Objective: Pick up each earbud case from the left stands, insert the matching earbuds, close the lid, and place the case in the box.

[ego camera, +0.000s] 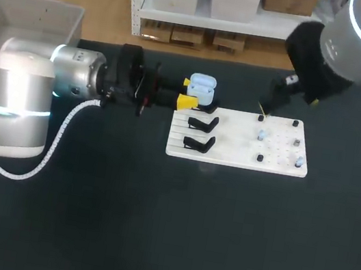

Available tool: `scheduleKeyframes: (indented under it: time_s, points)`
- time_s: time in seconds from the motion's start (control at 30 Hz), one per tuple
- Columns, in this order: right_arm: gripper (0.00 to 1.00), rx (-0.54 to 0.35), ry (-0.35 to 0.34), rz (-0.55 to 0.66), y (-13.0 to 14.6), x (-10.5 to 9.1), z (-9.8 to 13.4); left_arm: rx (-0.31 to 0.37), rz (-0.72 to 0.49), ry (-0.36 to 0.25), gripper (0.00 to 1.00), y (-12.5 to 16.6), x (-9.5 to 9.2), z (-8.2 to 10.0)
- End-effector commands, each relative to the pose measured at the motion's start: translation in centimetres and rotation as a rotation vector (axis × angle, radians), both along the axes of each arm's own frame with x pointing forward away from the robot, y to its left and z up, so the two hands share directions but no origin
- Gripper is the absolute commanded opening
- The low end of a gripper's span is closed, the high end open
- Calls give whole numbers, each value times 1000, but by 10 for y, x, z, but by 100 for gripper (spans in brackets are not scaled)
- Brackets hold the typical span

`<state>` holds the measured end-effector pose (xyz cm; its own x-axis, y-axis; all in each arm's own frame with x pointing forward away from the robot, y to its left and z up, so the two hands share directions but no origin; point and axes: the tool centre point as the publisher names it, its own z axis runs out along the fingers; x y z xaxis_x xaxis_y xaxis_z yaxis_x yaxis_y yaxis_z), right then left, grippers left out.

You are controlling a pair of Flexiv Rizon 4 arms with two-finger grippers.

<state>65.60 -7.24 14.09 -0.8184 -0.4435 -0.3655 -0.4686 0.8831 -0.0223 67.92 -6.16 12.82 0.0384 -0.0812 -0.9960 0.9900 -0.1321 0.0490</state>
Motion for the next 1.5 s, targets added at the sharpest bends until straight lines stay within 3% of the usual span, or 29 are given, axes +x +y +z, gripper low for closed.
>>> scheduleKeyframes:
  time_s: [0.03, 0.27, 0.57, 0.67, 0.8, 0.87, 1.1, 1.2, 1.3, 1.4, 1.5]
  points:
    - [100, -19, 36, -34, -14, -8, -16, -6, -1, -1, 0, 0, 0, -3]
    - [100, -146, 129, -120, -39, -17, -48, -6, -1, -1, 0, 0, 0, -3]
    - [100, -262, 172, -142, -57, -24, -77, -6, -1, -1, 0, 0, 0, -3]
    - [83, -264, 177, -139, -56, -27, -81, -6, -1, -1, 0, 0, 0, -3]
    - [71, -268, 186, -126, -53, -28, -87, -6, -1, -1, 0, 0, 0, -3]
    - [57, -277, 190, -118, -52, -29, -90, -6, -1, -1, 0, 0, 0, -3]
    - [58, -302, 199, -110, -51, -30, -102, -6, -1, -1, 0, 0, 0, -3]
    - [67, -327, 183, -114, -51, -29, -107, -6, -1, -1, 0, 0, 0, -3]
    - [64, -340, 172, -125, -52, -28, -111, -6, -1, -1, 0, 0, 0, -3]
    - [50, -356, 157, -138, -55, -26, -116, -6, -1, -1, 0, 0, 0, -3]
    - [49, -365, 147, -147, -57, -24, -119, -6, -1, -1, 0, 0, 0, -3]
